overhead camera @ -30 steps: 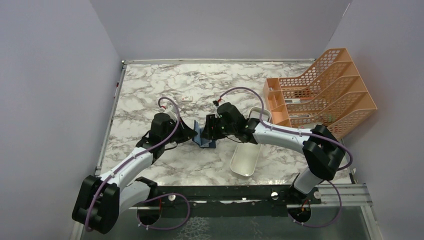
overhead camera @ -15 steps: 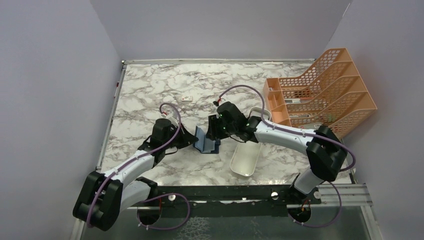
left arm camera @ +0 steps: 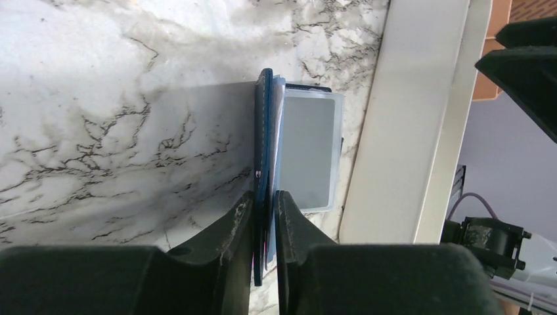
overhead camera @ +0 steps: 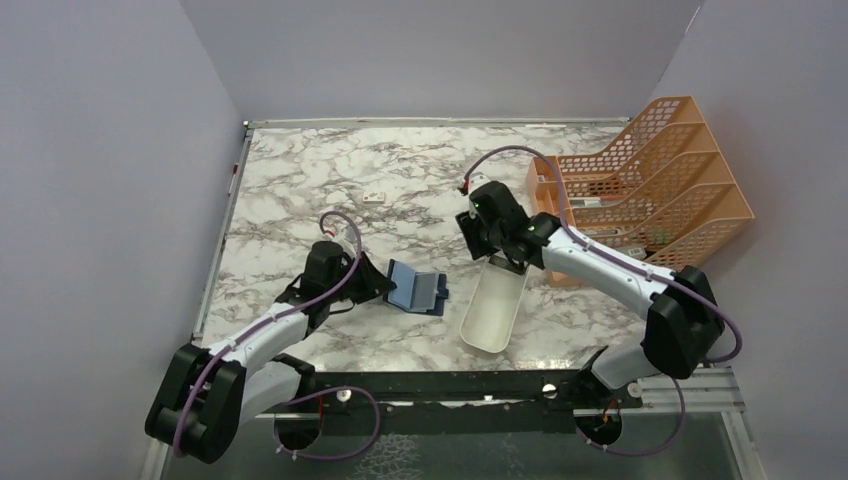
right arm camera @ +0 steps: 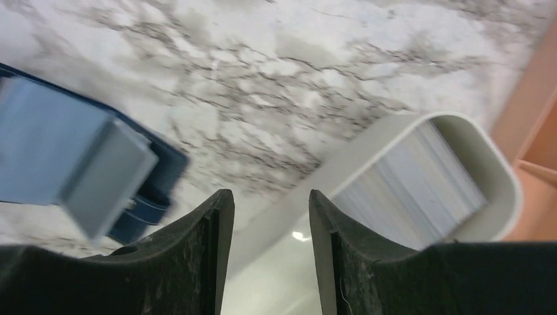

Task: Put the credit cards into the card holder
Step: Pick up the credit card from the storage box.

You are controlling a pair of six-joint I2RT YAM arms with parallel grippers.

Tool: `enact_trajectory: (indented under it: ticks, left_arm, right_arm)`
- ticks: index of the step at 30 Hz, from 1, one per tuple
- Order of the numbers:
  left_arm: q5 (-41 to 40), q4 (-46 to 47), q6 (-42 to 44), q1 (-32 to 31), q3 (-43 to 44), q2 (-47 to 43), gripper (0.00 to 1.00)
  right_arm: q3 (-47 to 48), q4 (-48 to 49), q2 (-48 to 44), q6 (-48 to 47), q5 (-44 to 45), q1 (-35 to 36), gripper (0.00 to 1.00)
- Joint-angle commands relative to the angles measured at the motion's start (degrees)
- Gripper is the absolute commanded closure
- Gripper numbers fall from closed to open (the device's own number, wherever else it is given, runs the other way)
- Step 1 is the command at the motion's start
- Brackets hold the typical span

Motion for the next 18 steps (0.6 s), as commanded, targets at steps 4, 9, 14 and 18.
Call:
enact_trajectory:
  ticks: [4,9,14,18]
  left_arm:
    - [-4.0,-8.4,6.0,-0.2,4.3,-0.6,0.71]
    - [-3.9,-8.4,6.2,-0.3,5.2,0.4,0.62]
    - [-4.0,-8.2,6.3,-0.3,5.5,1.7,0.59]
    - [-3.8,-7.8,6.2,-0.2,5.4,2.2,0.59]
  right_arm:
    - [-9.6,1.4,-7.5,-27.3,3.4,-1.5,0.47]
    - [-13.6,3.0,-10.4,-32.5,-0.5,-3.3,0.45]
    - [-13.7,2.1,-8.3,-34.2,0.0,-4.7,0.45]
    - [-14.4,3.9,-6.9,-36.2,2.5,-5.5,0.44]
